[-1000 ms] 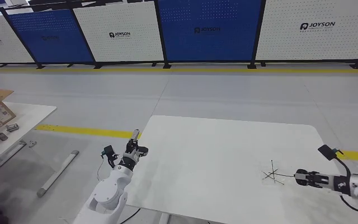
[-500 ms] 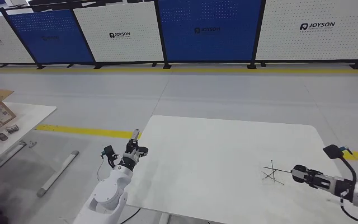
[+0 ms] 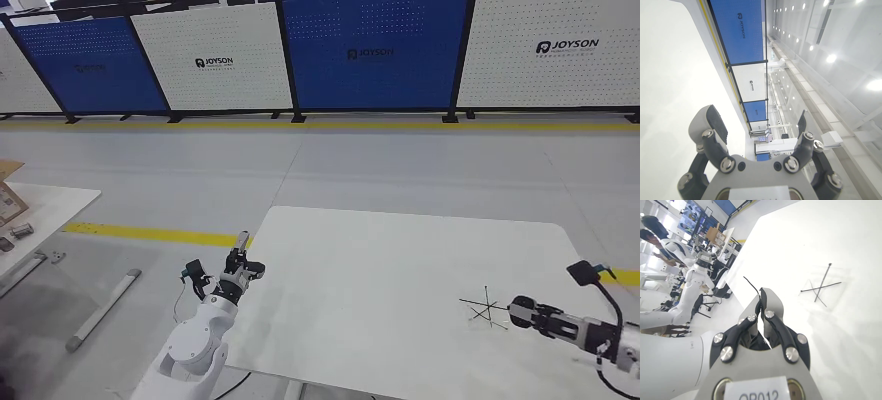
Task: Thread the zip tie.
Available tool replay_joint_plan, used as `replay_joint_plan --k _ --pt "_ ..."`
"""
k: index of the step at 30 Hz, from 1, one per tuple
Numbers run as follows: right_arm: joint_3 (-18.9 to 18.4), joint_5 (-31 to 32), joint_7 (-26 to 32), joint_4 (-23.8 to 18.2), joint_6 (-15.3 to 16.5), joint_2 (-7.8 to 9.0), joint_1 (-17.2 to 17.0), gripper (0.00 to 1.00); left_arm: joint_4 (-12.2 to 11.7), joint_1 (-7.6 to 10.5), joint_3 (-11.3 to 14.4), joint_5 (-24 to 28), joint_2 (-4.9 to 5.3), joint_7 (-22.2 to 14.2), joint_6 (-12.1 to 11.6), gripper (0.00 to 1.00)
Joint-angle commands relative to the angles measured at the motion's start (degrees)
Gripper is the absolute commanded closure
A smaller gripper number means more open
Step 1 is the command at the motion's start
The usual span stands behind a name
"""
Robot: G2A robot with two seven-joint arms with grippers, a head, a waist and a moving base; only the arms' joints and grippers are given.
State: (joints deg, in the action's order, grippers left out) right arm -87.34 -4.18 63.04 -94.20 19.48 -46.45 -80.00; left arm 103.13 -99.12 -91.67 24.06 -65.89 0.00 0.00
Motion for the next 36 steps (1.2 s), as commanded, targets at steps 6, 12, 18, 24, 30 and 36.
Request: replay_joint_plan --k 6,12,18,24,30,36 --pt "7.48 15.26 -12.99 -5.82 0.00 -0.78 -1.15 1.00 0.00 0.00 0.00 0.00 0.00 0.00 0.00 0.00" --pt "9.00 16.51 -15.26 -5.54 0.00 -0.72 -1.34 1.00 0.00 0.00 0.00 0.00 0.00 0.00 0.00 0.00" --pt "9.00 16.51 -15.26 -5.54 0.00 -0.72 -1.34 1.00 0.00 0.00 0.00 0.00 0.00 0.00 0.00 0.00" --pt "10.14 22.96 -24.84 -11.00 0.00 -0.90 -2.84 1.00 0.00 0.00 0.00 0.00 0.00 0.00 0.00 0.00" --pt "11.74 39.89 -38.86 -18.14 0.00 1.18 -6.07 1.00 0.00 0.00 0.00 0.00 0.00 0.00 0.00 0.00" --pt "12.66 39.81 -40.40 -17.41 0.00 1.85 -5.68 1.00 0.00 0.00 0.00 0.00 0.00 0.00 0.00 0.00"
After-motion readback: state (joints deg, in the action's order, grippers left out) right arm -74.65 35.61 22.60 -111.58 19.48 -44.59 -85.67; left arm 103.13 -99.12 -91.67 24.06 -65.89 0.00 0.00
